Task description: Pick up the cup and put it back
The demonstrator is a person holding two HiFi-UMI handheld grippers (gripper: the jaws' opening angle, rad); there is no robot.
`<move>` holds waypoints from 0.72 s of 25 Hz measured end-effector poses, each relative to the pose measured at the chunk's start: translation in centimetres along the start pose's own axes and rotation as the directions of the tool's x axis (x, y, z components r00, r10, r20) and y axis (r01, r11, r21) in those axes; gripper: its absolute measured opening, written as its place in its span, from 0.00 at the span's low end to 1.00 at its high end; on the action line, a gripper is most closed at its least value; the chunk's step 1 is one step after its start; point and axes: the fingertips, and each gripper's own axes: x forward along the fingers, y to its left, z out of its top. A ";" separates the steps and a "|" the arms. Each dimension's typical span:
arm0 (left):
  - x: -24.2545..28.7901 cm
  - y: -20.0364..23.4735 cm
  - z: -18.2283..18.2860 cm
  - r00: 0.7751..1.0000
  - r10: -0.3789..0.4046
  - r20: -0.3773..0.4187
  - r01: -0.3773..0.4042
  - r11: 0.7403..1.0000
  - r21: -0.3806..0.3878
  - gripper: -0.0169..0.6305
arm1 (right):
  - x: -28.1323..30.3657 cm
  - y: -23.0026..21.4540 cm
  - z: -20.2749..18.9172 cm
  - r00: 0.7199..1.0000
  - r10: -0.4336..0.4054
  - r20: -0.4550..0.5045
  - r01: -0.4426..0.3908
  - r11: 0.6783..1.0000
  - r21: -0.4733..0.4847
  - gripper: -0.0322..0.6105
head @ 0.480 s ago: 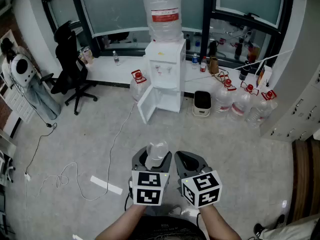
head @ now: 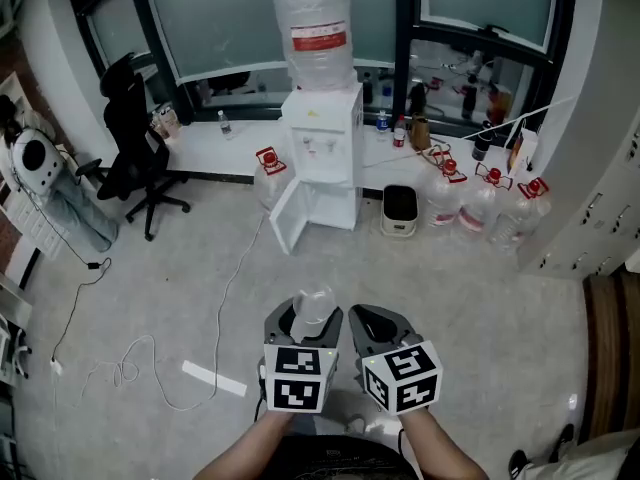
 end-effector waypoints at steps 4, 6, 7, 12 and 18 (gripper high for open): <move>1.5 0.7 -0.2 1.000 -0.020 -0.006 0.020 1.000 -0.012 0.45 | 1.4 -0.7 -0.1 1.000 -0.019 -0.022 0.019 1.000 -0.008 0.08; 2.7 1.2 0.1 0.999 -0.036 -0.006 0.036 0.999 -0.016 0.45 | 2.5 -1.3 0.0 0.999 -0.033 -0.034 0.033 0.999 -0.009 0.08; 3.3 1.5 0.3 0.999 -0.045 -0.005 0.045 0.999 -0.018 0.45 | 3.2 -1.6 0.2 0.999 -0.039 -0.038 0.039 0.999 -0.009 0.08; 7.1 4.3 1.6 0.997 -0.072 -0.009 0.071 0.997 -0.027 0.45 | 7.3 -3.0 1.7 0.997 -0.062 -0.050 0.062 0.998 -0.011 0.08; 12.1 8.3 4.3 0.995 -0.101 -0.007 0.101 0.995 -0.028 0.45 | 13.2 -5.1 4.5 0.994 -0.088 -0.059 0.088 0.996 -0.007 0.08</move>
